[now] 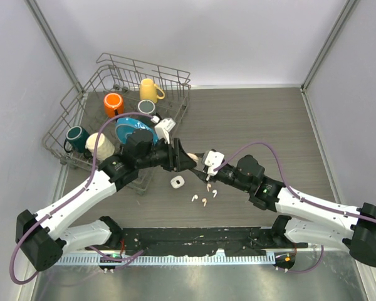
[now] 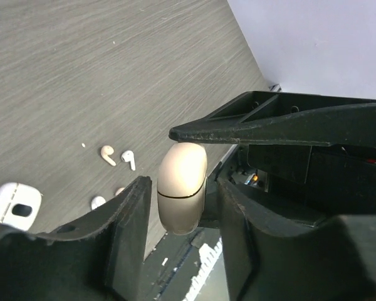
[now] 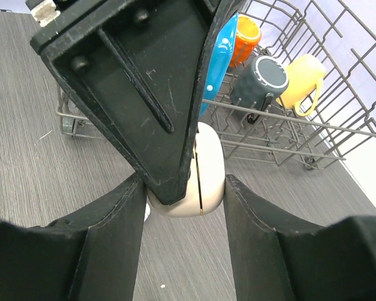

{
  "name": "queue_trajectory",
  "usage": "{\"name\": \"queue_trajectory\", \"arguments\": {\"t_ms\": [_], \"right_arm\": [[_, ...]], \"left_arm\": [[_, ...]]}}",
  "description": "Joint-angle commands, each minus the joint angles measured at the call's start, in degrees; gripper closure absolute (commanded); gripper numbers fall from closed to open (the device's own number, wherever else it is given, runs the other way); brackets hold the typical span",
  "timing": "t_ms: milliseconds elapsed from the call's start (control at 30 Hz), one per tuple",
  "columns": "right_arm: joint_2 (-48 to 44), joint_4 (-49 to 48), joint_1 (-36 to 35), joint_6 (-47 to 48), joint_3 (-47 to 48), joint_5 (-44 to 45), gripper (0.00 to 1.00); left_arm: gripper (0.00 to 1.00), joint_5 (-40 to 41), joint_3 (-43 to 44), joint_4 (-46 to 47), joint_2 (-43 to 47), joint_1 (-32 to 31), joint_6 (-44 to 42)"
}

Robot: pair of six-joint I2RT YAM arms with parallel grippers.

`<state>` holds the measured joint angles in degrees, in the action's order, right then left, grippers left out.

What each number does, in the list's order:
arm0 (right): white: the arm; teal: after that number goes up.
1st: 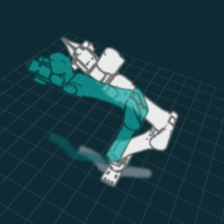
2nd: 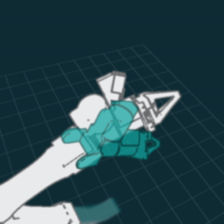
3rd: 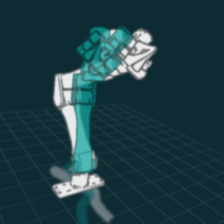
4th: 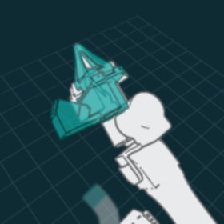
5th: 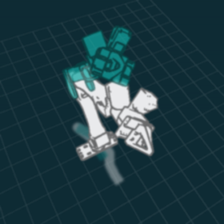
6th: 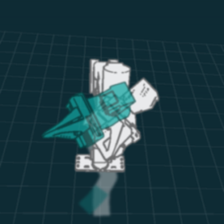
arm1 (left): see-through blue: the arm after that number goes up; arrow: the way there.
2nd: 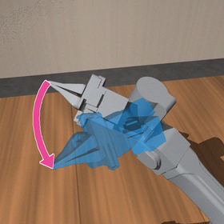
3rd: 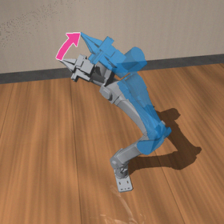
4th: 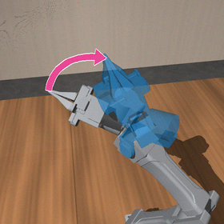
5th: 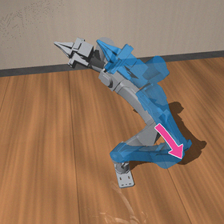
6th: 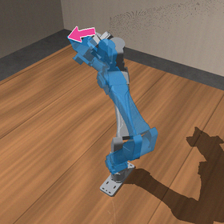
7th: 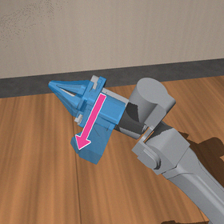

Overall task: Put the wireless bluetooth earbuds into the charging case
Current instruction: Pick up the charging case at the center of the board.

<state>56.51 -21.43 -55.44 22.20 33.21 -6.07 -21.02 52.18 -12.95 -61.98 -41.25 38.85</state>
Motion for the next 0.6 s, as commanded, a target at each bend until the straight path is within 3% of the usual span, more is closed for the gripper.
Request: {"name": "queue_trajectory", "arguments": {"t_ms": [0,133,167,200,233,267,333,433,467,567], "right_arm": [[-1.49,-3.53,-0.37,-0.93,0.72,-0.17,0.99],[-1.58,-3.62,-0.46,-1.01,0.63,-0.44,0.99],[-1.49,-3.71,-0.46,-1.01,0.71,-0.70,0.99],[-1.58,-3.79,-0.46,-1.36,0.71,-0.88,0.96],[-1.49,-4.05,-0.46,-1.97,0.63,-0.70,0.85],[-1.49,-5.10,-0.46,-3.11,0.63,-0.01,0.59],[-1.84,-5.64,-0.46,-6.54,0.71,1.84,0.36],[-3.16,-4.33,-0.46,-10.31,1.15,3.50,0.26],[-3.60,-2.76,-0.46,-12.07,1.41,4.82,0.17],[-4.74,4.95,-0.37,-26.71,4.39,18.67,0.16]], "left_arm": [[0.56,-1.04,-0.50,4.86,0.28,-0.41,0.61],[0.79,-1.48,-0.94,5.21,0.19,-0.41,0.79],[0.89,-1.48,-1.03,5.22,0.01,-0.41,0.79],[0.95,-1.48,-1.12,5.30,0.10,-0.41,0.79],[1.00,-1.22,-1.21,5.22,0.01,-0.49,0.70],[1.00,-1.13,-1.38,5.22,0.19,-0.49,0.18],[1.00,0.87,-1.38,4.17,0.63,-0.49,-0.79],[1.00,4.65,-1.38,2.06,2.29,-0.49,-2.90],[1.00,5.97,-1.30,1.36,2.91,-0.49,-3.60],[1.00,12.20,-2.17,-0.32,6.59,-0.49,-6.06]]}}
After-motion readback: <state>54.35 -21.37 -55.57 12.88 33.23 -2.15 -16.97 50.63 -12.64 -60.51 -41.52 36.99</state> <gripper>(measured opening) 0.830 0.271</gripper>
